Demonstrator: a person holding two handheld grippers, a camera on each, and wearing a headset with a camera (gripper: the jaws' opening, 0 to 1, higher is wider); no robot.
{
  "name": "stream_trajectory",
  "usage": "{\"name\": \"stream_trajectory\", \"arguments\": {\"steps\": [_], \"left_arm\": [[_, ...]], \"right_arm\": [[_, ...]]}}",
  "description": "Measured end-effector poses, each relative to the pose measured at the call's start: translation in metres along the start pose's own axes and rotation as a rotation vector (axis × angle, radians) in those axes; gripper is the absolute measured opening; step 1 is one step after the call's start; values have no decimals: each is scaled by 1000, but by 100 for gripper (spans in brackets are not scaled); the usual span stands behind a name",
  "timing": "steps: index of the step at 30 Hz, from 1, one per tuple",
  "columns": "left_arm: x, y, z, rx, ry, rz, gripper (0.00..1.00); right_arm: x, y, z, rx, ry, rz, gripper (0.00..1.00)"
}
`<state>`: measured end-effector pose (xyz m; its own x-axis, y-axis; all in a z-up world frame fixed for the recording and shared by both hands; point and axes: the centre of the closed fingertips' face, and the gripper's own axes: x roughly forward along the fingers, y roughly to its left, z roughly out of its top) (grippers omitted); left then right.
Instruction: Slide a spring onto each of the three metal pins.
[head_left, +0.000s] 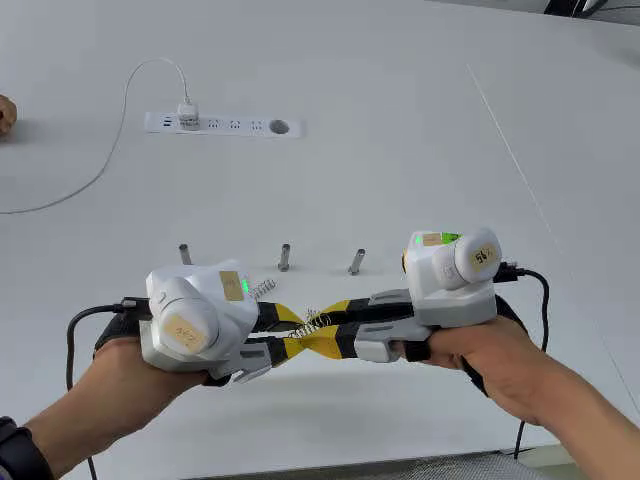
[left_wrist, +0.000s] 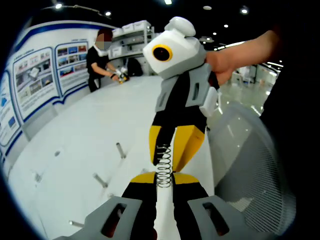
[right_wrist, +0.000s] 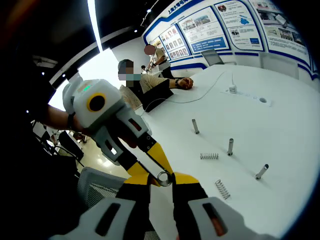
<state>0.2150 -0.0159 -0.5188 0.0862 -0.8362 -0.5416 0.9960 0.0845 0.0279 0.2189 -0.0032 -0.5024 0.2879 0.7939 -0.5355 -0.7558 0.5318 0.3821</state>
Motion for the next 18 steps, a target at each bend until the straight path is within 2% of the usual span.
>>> {"name": "stream_trajectory", "arguments": {"steps": [3, 8, 12, 18], "left_arm": [[0, 0, 6, 10, -16, -8, 10], [-1, 0, 15, 25, -40, -21, 10], [-2, -3, 20, 35, -50, -38, 10], [-2, -10, 29, 37, -78, -72, 10]], "right_arm": [[-4, 0, 4, -42, 20, -2, 18], [-10, -1, -3, -147, 121, 2, 18], [-14, 0, 0, -186, 143, 13, 19], [-20, 6, 4, -283, 200, 49, 19]]}}
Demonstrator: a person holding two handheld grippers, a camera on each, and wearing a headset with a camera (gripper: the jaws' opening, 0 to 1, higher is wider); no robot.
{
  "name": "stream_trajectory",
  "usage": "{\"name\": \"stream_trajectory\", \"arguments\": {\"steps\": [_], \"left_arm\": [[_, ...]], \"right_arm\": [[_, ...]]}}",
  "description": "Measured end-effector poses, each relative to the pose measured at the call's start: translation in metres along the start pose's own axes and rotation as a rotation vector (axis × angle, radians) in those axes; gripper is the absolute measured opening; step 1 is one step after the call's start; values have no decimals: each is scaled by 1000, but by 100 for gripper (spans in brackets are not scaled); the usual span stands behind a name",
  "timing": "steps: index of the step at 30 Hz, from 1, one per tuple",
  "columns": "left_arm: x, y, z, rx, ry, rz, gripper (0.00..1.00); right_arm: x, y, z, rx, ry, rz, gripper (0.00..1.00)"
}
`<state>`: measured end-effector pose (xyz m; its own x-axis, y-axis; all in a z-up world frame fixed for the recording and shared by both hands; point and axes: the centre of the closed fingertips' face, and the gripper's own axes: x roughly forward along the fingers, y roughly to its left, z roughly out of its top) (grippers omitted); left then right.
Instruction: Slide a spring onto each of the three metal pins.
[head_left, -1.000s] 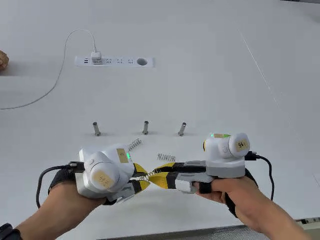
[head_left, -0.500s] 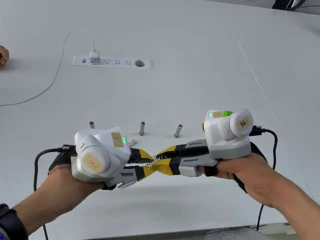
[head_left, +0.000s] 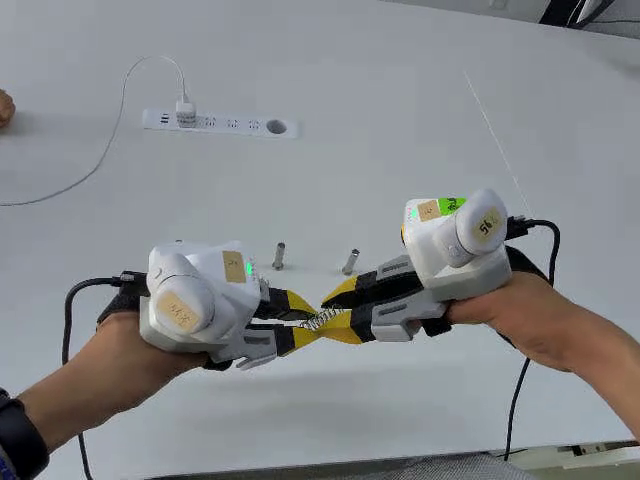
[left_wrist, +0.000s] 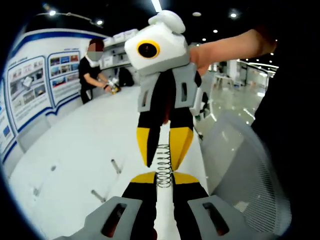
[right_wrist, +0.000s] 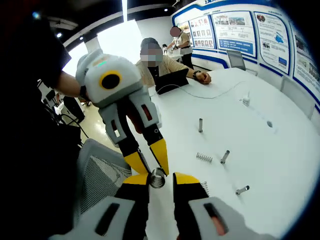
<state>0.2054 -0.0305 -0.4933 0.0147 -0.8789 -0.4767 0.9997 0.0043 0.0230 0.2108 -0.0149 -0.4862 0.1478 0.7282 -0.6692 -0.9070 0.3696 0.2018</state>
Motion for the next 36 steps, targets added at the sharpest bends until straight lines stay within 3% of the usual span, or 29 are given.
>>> {"name": "stream_trajectory", "arguments": {"steps": [7, 19, 27, 32, 36], "left_arm": [[0, -2, 8, -22, -36, -21, 10], [-3, -4, 11, -35, -54, -47, 10], [-3, -6, 6, -48, -49, -53, 10], [-4, -5, -5, -73, -38, -37, 11], [-6, -3, -15, -100, -38, -18, 11]], "right_arm": [[-5, 7, 5, -112, 61, 30, 16], [-6, 13, 1, -221, 126, 68, 13], [1, 14, -1, -263, 148, 87, 12], [11, 11, -4, -227, 166, 86, 12], [20, 13, -4, -257, 175, 87, 12]]}}
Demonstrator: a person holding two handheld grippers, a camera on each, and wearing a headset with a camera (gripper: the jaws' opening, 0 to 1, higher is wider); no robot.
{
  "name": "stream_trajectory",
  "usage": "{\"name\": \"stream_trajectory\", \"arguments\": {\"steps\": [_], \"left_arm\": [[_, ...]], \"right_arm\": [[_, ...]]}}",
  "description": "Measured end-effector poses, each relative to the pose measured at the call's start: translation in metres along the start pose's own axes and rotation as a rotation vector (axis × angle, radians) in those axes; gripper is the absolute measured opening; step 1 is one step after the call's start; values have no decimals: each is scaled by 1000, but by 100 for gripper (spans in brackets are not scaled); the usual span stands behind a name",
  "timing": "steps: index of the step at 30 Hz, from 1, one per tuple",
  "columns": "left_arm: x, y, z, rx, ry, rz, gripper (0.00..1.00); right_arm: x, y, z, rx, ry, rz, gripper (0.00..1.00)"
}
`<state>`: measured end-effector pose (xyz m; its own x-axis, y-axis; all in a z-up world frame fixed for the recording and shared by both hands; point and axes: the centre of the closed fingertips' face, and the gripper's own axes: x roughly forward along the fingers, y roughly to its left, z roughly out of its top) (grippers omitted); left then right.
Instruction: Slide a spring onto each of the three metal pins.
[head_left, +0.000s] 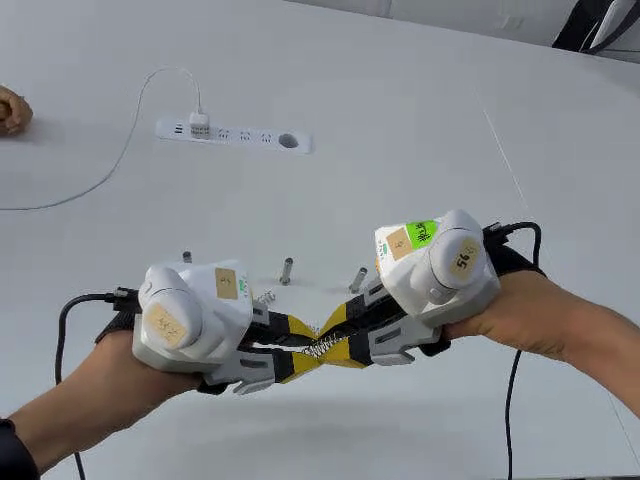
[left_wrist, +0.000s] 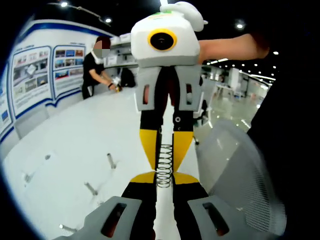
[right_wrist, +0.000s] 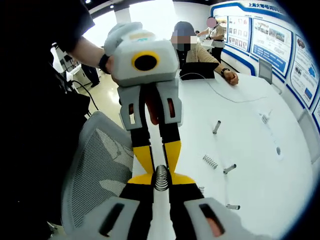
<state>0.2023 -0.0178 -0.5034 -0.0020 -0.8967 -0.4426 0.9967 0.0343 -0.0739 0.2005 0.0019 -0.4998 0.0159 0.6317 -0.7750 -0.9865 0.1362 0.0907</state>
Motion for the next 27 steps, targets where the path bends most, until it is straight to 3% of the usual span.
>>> {"name": "stream_trajectory", "arguments": {"steps": [6, 13, 21, 27], "left_arm": [[-5, 0, -21, -34, 20, 26, 11], [-18, 4, -46, -70, 51, 72, 14], [-41, 26, -74, -160, 65, 176, 18], [-56, 42, -86, -201, 65, 248, 20]], "right_arm": [[20, 2, 1, -2, 4, 23, 12], [32, 3, 9, -10, 3, 42, 12], [39, -20, 4, 47, 30, 3, 12], [40, -37, -3, 73, 51, -19, 12]]}}
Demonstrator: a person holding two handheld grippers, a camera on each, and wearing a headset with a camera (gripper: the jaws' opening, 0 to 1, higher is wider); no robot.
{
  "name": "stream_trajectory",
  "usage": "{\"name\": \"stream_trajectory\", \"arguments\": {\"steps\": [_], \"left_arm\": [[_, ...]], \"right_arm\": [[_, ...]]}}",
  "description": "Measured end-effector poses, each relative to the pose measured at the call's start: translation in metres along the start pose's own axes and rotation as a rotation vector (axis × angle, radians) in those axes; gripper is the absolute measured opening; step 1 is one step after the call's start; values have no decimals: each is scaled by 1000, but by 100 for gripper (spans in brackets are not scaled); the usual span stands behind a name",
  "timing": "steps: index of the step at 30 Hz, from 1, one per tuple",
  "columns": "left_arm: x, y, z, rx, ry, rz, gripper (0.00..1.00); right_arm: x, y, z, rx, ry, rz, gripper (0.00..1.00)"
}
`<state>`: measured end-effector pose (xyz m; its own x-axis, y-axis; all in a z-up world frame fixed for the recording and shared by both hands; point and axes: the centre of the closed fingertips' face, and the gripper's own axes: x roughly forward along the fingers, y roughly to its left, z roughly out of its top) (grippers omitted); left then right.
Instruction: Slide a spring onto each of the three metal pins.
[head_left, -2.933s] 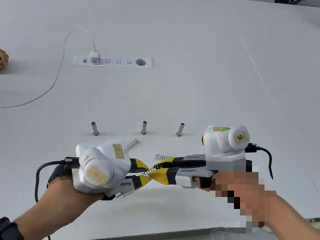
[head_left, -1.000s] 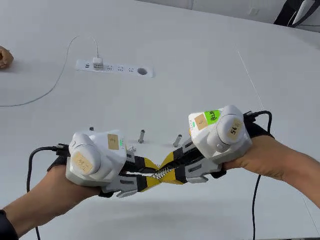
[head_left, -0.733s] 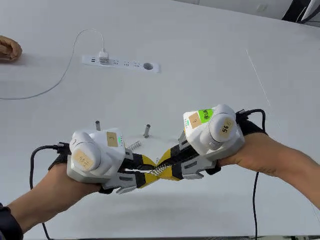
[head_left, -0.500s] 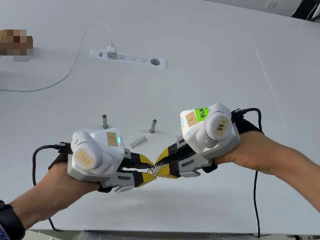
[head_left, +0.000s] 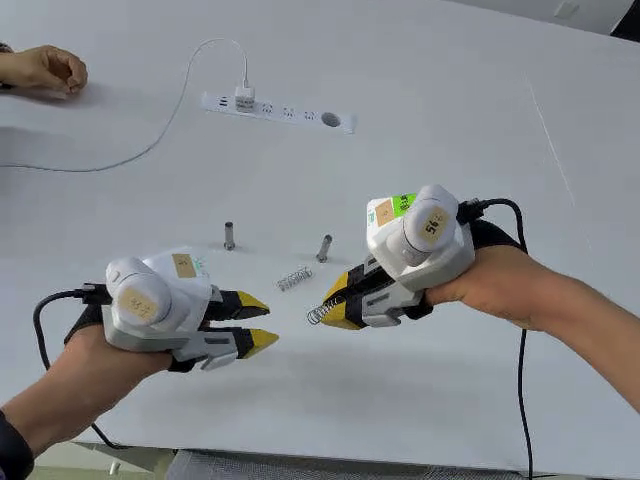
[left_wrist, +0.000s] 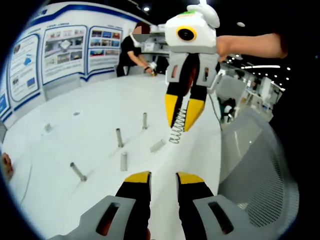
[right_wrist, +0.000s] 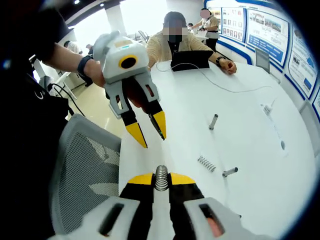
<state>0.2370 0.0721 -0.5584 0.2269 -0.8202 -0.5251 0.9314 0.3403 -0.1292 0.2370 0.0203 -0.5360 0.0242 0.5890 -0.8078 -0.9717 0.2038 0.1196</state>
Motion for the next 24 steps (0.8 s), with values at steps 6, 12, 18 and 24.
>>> {"name": "stream_trajectory", "arguments": {"steps": [6, 12, 18, 24], "left_arm": [[-8, 12, -3, -30, -1, 49, 20], [-13, 21, -9, -45, 3, 82, 20], [-20, 29, -18, -77, 6, 121, 23], [-24, 34, -28, -99, 17, 157, 27]], "right_arm": [[3, -16, -9, 27, 41, -22, 12], [8, -31, -16, 35, 66, -43, 12], [15, -42, -12, 47, 63, -45, 12], [22, -52, -4, 33, 68, -42, 12]]}}
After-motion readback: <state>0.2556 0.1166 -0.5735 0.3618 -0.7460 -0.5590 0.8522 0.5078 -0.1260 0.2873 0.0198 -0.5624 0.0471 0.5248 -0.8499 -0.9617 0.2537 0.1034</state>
